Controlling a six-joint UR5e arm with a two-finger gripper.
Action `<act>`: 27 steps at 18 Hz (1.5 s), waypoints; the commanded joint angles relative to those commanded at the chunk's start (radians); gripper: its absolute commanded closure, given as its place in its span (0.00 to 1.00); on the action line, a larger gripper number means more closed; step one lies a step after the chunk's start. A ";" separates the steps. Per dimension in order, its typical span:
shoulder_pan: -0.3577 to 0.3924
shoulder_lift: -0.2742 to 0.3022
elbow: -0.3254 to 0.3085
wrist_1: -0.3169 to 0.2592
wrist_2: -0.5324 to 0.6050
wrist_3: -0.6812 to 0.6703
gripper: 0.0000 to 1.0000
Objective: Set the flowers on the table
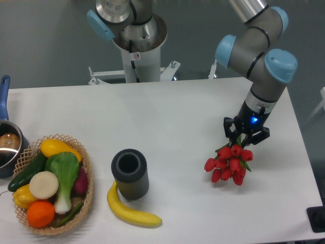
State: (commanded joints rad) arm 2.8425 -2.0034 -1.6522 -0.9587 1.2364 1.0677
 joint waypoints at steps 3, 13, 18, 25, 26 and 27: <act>0.005 0.003 0.014 0.000 0.000 0.002 0.08; 0.112 0.052 0.113 0.022 0.077 0.011 0.00; 0.162 0.101 0.121 -0.004 0.161 0.298 0.00; 0.215 0.143 0.123 -0.081 0.199 0.453 0.00; 0.213 0.143 0.121 -0.080 0.198 0.453 0.00; 0.212 0.143 0.121 -0.080 0.198 0.453 0.00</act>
State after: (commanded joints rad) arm 3.0542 -1.8607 -1.5309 -1.0385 1.4343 1.5202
